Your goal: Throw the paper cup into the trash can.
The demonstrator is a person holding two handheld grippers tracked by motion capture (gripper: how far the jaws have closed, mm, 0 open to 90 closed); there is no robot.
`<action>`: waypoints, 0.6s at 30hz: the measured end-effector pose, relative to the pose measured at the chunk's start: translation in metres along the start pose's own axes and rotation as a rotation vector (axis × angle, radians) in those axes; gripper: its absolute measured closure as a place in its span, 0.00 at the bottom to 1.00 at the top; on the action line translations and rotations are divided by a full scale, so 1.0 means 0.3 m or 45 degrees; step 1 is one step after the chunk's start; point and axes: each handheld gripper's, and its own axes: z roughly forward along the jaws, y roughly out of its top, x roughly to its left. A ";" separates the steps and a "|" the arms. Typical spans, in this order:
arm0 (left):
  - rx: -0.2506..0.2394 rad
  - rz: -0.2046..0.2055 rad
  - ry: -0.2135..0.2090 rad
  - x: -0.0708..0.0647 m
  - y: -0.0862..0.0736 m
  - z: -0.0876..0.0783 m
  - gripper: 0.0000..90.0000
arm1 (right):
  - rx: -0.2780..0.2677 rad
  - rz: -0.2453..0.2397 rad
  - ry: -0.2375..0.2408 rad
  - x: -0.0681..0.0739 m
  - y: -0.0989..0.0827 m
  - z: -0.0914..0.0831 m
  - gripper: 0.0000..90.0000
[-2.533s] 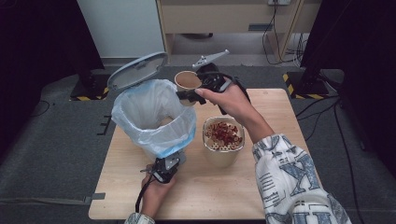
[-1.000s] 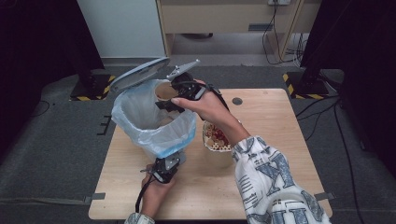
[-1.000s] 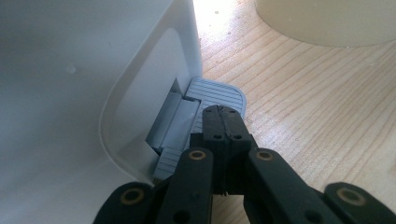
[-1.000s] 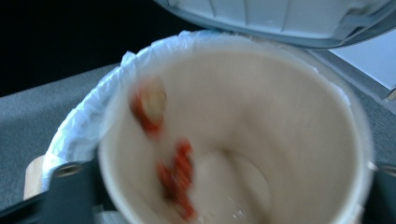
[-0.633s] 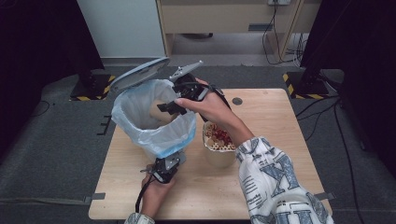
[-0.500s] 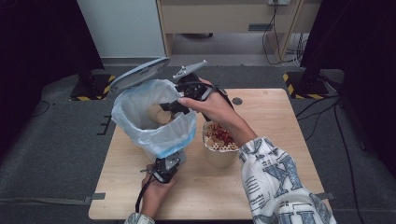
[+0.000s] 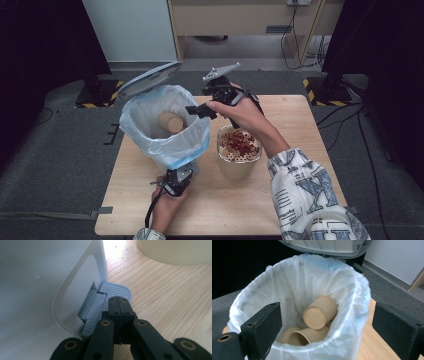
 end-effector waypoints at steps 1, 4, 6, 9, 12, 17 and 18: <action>0.000 -0.001 0.000 0.000 0.000 0.000 0.99 | -0.004 0.004 -0.004 -0.004 -0.002 -0.005 0.10; -0.001 0.001 -0.001 0.000 0.000 0.000 0.99 | -0.019 0.011 -0.018 -0.021 -0.011 -0.026 0.10; -0.001 -0.001 -0.002 0.001 0.000 0.000 0.99 | -0.026 0.026 -0.018 -0.033 -0.018 -0.038 0.10; -0.001 0.000 -0.003 0.001 0.000 0.000 0.99 | -0.026 0.037 -0.035 -0.050 -0.032 -0.054 0.10; 0.000 -0.001 -0.002 0.001 0.000 0.000 0.99 | -0.031 0.049 -0.056 -0.067 -0.044 -0.070 0.10; 0.000 0.000 -0.004 0.001 0.000 0.000 0.99 | -0.028 0.061 -0.087 -0.089 -0.063 -0.094 0.10; 0.000 0.000 -0.004 0.001 0.000 0.000 0.99 | -0.026 0.062 -0.093 -0.093 -0.066 -0.099 0.09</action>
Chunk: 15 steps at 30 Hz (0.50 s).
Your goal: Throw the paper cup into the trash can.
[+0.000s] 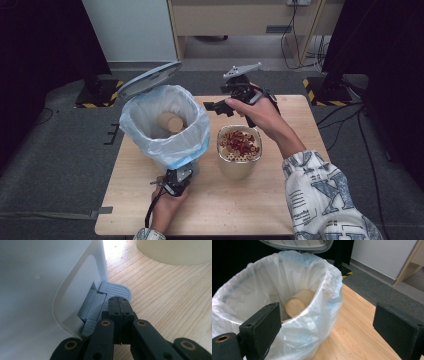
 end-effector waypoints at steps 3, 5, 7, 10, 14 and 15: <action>0.000 -0.001 0.000 0.000 0.000 0.000 0.99 | -0.007 0.015 -0.018 -0.015 -0.011 -0.014 0.09; 0.000 0.000 -0.001 0.000 0.000 0.000 0.99 | -0.004 0.025 -0.043 -0.027 -0.020 -0.022 0.09; 0.000 -0.001 0.000 0.000 0.000 0.000 0.99 | 0.002 0.034 -0.062 -0.039 -0.031 -0.027 0.09; 0.000 -0.002 -0.001 0.000 0.000 0.000 0.99 | 0.005 0.053 -0.099 -0.057 -0.046 -0.035 0.09; 0.000 -0.003 -0.001 0.000 0.000 0.000 0.99 | 0.018 0.069 -0.142 -0.079 -0.068 -0.047 0.09; 0.000 -0.003 -0.001 0.000 0.000 0.000 0.99 | 0.021 0.078 -0.154 -0.086 -0.075 -0.053 0.10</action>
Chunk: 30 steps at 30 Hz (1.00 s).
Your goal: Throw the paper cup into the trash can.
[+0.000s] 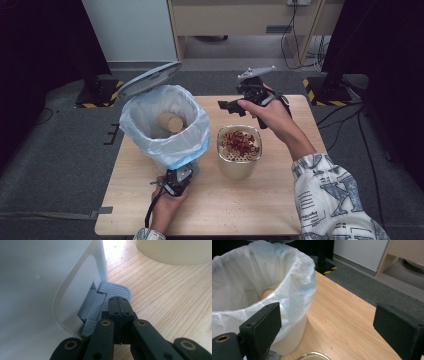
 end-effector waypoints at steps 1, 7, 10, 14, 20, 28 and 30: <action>0.000 0.000 0.001 0.000 0.000 0.000 0.99 | -0.001 0.002 -0.005 -0.006 -0.005 -0.003 0.10; 0.001 0.001 0.001 0.000 0.000 0.000 0.99 | -0.010 0.033 -0.048 -0.047 -0.033 -0.034 0.10; 0.003 0.000 0.001 0.000 0.000 -0.001 0.99 | -0.014 0.042 -0.067 -0.063 -0.042 -0.050 0.10; 0.003 0.000 0.000 0.000 0.000 -0.001 0.99 | -0.015 0.050 -0.087 -0.084 -0.058 -0.068 0.10; 0.000 -0.006 -0.001 -0.001 0.000 -0.001 0.99 | -0.018 0.078 -0.109 -0.110 -0.084 -0.088 0.10; -0.012 -0.014 -0.002 -0.001 -0.003 0.000 0.99 | 0.003 0.126 -0.184 -0.178 -0.150 -0.135 0.10; -0.014 -0.018 0.001 -0.002 -0.004 -0.001 0.99 | 0.008 0.132 -0.206 -0.195 -0.166 -0.146 0.10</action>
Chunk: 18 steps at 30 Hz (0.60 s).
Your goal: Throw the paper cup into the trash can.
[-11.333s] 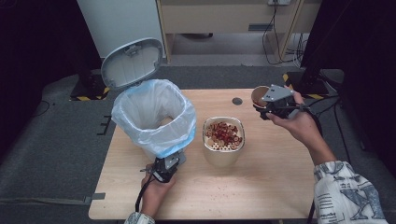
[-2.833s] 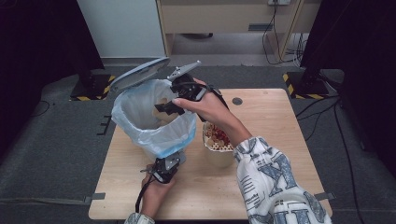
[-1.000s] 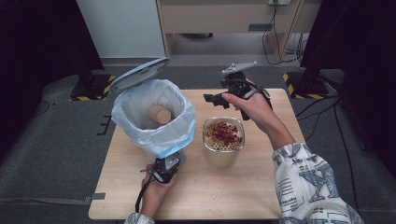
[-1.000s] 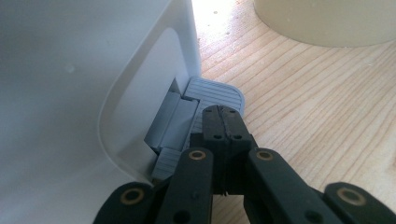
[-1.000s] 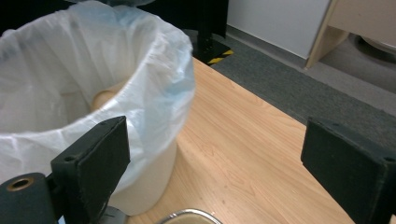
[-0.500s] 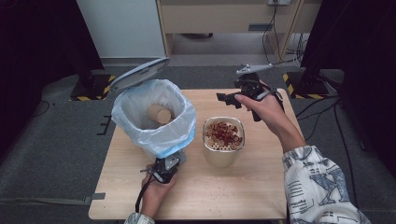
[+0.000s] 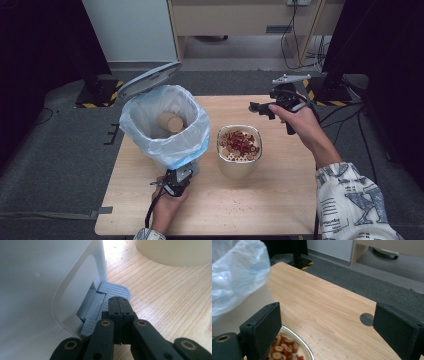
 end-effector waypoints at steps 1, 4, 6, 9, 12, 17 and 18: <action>-0.008 -0.001 0.009 -0.004 0.001 -0.001 0.98 | 0.001 0.012 -0.009 -0.007 -0.007 -0.003 0.10; -0.022 -0.019 0.054 -0.015 0.009 -0.012 0.81 | 0.012 0.026 -0.029 -0.028 -0.022 -0.011 0.10; -0.041 -0.084 0.049 -0.027 0.011 -0.026 0.75 | 0.019 0.027 -0.041 -0.039 -0.030 -0.014 0.10; -0.062 -0.068 0.035 -0.042 0.017 -0.049 0.68 | 0.021 0.038 -0.050 -0.052 -0.041 -0.019 0.10; -0.086 -0.098 0.018 -0.045 0.021 -0.063 0.65 | 0.028 0.042 -0.062 -0.063 -0.051 -0.021 0.10; -0.108 -0.137 -0.008 -0.043 0.022 -0.081 0.56 | 0.032 0.045 -0.070 -0.072 -0.061 -0.025 0.09; -0.110 -0.144 -0.016 -0.042 0.022 -0.083 0.55 | 0.033 0.049 -0.072 -0.073 -0.062 -0.025 0.09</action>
